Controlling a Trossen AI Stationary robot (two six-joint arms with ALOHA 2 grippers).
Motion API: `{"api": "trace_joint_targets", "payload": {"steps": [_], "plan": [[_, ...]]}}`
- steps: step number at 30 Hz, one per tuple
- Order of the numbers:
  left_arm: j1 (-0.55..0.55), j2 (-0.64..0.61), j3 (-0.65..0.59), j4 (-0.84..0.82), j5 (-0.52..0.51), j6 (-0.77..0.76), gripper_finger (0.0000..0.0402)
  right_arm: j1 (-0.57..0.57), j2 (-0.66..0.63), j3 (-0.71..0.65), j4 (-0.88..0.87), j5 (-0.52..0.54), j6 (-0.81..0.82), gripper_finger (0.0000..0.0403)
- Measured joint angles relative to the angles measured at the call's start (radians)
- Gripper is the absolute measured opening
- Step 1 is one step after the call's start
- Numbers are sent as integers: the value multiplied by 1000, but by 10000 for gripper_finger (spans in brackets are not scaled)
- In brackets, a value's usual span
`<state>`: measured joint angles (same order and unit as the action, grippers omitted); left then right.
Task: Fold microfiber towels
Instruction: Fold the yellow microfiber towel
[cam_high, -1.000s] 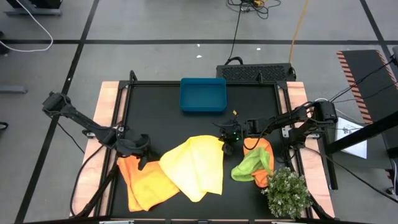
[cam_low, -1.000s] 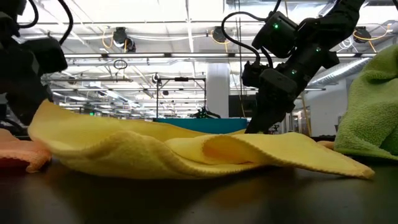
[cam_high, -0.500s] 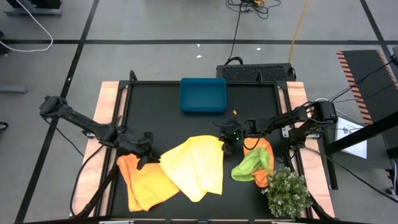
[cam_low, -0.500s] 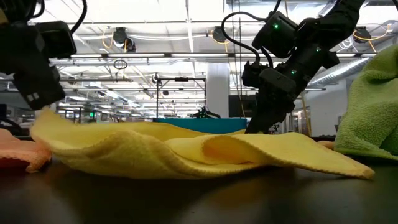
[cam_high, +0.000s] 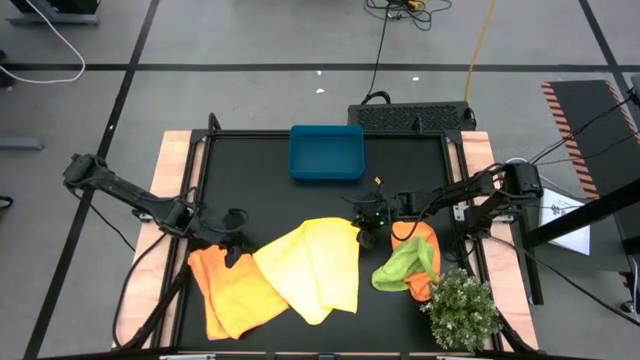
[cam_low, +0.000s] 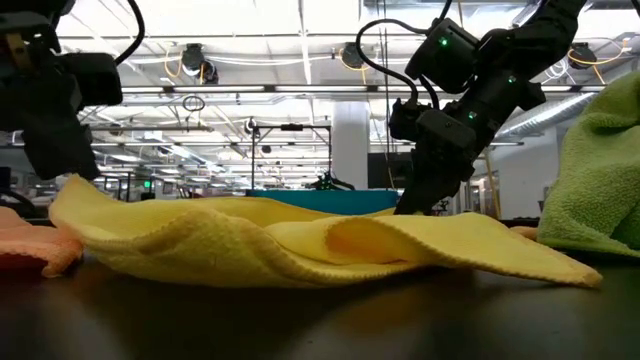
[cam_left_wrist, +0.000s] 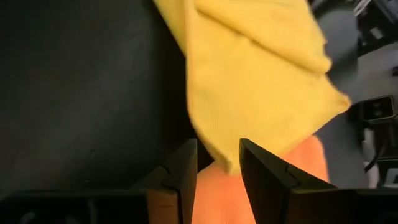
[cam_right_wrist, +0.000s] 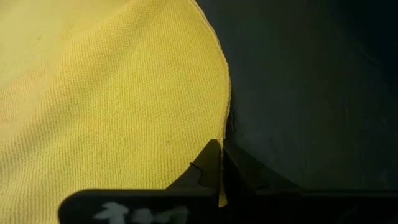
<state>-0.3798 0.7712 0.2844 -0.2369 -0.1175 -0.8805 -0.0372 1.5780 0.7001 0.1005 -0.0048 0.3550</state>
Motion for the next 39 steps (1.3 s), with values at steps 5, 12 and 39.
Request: {"api": "trace_joint_targets", "payload": {"steps": [5,12,39], "plan": [[0,28,0,-1,-13,-24,122,0,0,0,0,0,0,0],[-1,146,0,64,-1,-73,122,0,0,0,0,0,0,0],[-73,192,32,108,6,-31,122,0,0,0,0,0,0,0]]}}
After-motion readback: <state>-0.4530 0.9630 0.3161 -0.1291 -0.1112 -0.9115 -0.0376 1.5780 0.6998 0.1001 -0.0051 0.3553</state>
